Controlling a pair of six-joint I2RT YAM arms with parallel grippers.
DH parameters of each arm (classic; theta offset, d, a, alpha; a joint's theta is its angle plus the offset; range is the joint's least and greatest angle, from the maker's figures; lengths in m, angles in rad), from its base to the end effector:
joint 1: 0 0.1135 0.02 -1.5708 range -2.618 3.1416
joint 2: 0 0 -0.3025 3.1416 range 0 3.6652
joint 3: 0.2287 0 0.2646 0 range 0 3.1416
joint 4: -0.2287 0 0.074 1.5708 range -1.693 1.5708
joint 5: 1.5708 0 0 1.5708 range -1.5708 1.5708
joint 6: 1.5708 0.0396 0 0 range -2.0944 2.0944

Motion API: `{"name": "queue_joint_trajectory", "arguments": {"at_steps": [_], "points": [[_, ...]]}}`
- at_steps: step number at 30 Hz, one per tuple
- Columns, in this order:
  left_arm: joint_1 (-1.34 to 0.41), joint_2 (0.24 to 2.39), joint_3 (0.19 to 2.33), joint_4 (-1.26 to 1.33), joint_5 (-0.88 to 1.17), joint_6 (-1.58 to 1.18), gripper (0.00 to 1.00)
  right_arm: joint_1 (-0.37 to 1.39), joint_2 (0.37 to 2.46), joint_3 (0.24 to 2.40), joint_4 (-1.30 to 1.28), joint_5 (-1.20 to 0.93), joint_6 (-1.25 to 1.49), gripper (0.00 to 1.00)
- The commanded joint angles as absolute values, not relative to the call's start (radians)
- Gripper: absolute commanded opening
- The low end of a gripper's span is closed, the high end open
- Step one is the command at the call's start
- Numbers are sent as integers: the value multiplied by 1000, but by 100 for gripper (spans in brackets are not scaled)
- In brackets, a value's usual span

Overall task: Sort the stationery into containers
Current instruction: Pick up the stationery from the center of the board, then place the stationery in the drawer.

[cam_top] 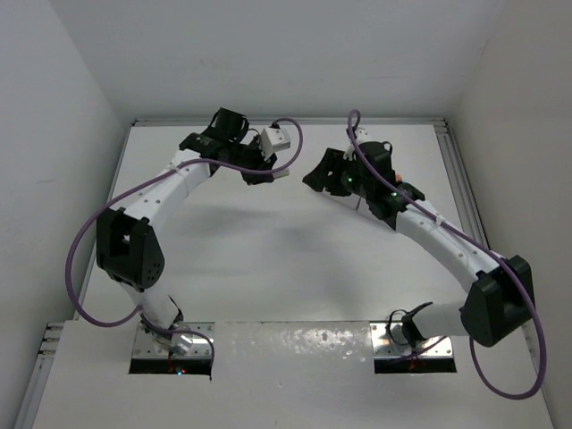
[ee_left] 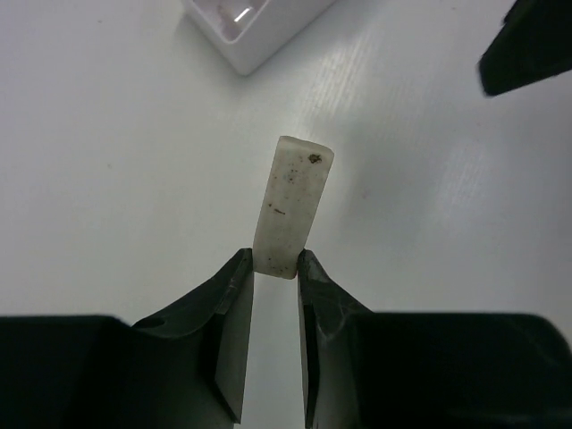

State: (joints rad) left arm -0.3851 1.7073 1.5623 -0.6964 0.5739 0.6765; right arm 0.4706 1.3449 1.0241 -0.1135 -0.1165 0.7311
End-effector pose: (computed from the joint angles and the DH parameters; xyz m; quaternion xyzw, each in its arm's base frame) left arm 0.3592 -0.1688 0.3553 0.5407 0.7216 -0.2120 0.3768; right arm 0.2818 0.1485 0.3363 0.0782 0.8384 0.3442 0.4154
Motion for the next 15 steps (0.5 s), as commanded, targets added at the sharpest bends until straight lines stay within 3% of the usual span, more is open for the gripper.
{"name": "queue_joint_trajectory", "arguments": {"at_steps": [1,15], "points": [[-417,1700,1624,-755,630,680,0,488,1348,1051,63,-173,818,59],[-520,1703,1635,-759,592,660,0,531,1428,1023,133,-121,854,54]]}}
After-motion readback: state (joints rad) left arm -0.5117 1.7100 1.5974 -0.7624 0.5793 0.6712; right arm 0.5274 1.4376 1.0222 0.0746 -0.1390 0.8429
